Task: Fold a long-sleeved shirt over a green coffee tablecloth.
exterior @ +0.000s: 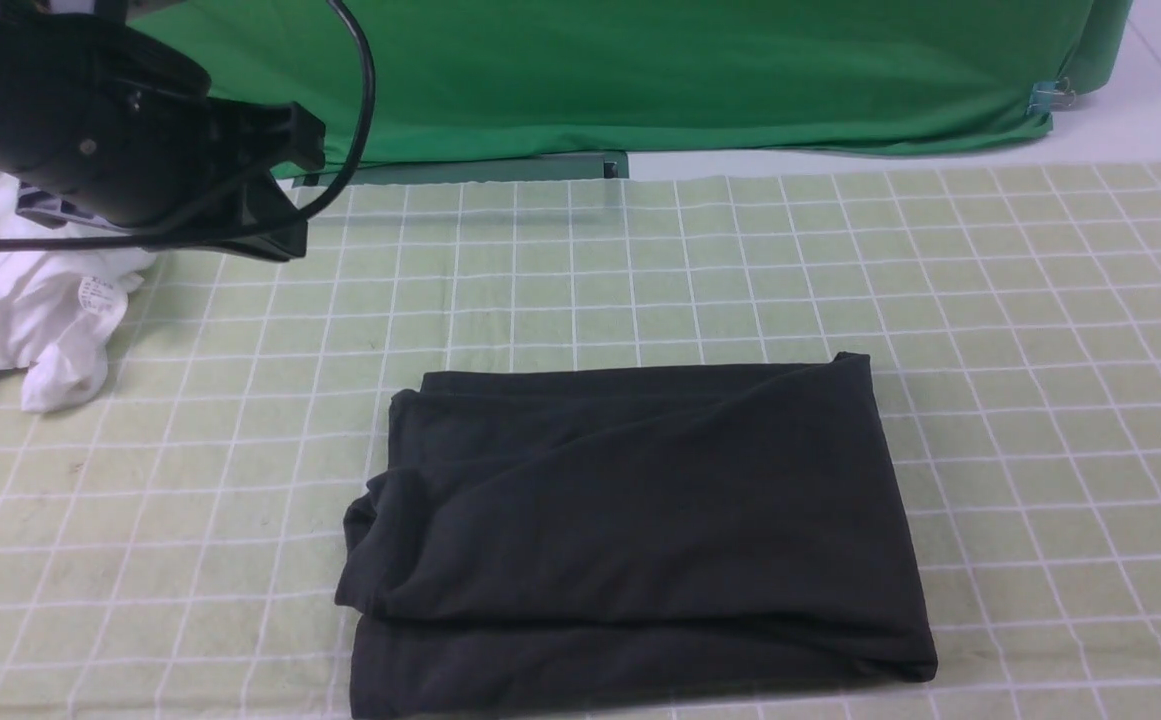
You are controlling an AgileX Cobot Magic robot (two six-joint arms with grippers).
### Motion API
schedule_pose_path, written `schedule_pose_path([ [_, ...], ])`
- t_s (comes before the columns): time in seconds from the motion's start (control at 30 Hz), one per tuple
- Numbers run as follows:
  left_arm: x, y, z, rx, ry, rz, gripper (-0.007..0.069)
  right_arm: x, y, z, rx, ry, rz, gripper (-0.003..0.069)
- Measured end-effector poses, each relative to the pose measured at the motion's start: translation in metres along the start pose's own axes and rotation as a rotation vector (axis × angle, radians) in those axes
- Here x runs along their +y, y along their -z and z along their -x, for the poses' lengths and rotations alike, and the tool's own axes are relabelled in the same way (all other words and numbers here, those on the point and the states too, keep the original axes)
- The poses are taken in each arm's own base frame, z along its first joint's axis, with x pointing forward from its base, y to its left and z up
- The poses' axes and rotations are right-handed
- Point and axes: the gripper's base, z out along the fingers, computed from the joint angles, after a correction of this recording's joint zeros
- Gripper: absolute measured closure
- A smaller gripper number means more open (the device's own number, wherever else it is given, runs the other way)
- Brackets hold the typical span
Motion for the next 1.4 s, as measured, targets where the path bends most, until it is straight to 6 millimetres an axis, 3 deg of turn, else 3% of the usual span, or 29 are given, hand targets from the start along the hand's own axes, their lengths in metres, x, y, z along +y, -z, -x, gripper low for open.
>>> schedule_pose_path([
  [0.17, 0.001, 0.000, 0.000, -0.004, -0.007, 0.009, 0.0608, -0.002, 0.009, -0.040, 0.014, 0.014, -0.108, 0.0529],
  [0.33, 0.002, 0.000, 0.000, -0.002, -0.042, 0.022, 0.0608, -0.008, 0.005, -0.097, 0.217, 0.082, -0.253, 0.0519],
  [0.43, 0.003, 0.000, 0.001, -0.005, -0.046, 0.029, 0.0608, -0.010, 0.006, -0.116, 0.308, 0.083, -0.303, 0.0515],
  [0.8, 0.005, 0.000, 0.004, -0.044, -0.087, 0.053, 0.0608, -0.020, 0.010, -0.117, 0.323, 0.071, -0.507, 0.0490],
  [1.07, 0.005, 0.001, 0.006, -0.069, -0.122, 0.060, 0.0608, -0.021, 0.011, -0.117, 0.326, 0.067, -0.535, 0.0482],
  [1.17, 0.002, 0.012, 0.004, -0.084, -0.143, 0.058, 0.0608, -0.021, 0.011, -0.117, 0.326, 0.067, -0.535, 0.0473],
  [1.4, -0.013, 0.069, -0.019, -0.143, -0.199, 0.058, 0.0608, -0.021, 0.011, -0.117, 0.325, 0.068, -0.529, 0.0456],
])
